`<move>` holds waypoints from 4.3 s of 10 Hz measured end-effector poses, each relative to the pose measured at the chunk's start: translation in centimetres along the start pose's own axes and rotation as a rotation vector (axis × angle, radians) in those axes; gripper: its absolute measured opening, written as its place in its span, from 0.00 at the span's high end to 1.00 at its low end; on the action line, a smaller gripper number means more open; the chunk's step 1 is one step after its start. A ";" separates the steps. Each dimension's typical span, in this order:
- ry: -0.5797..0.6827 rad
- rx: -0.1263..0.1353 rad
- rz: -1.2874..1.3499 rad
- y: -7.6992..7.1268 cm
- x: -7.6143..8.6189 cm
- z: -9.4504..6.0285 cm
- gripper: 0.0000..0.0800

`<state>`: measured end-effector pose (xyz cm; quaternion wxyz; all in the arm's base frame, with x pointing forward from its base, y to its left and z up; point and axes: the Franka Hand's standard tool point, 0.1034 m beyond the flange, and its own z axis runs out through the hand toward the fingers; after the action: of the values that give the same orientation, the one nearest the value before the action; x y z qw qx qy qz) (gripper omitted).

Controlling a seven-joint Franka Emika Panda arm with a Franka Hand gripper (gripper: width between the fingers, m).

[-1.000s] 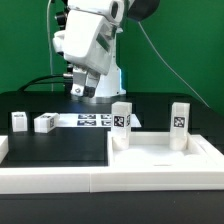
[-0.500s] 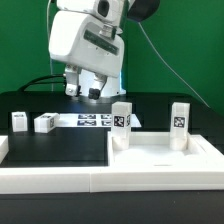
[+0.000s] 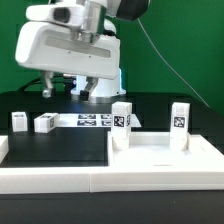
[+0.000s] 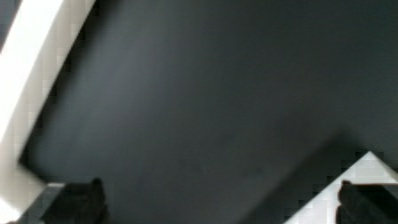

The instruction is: Assemble square table

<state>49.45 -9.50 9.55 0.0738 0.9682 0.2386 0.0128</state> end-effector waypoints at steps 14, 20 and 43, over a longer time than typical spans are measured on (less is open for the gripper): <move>-0.057 0.136 0.517 -1.1 -5.8 2.3 0.19; -0.125 0.197 0.647 0.5 -9.8 4.0 0.19; -0.821 0.431 0.684 0.4 -12.5 7.0 0.19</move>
Offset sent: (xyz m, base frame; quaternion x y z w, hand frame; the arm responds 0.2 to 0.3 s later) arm 0.0000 0.0000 0.0000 0.0000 0.0000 0.1938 0.9810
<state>38.93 -16.61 2.85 -0.0467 0.9090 -0.1391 -0.3900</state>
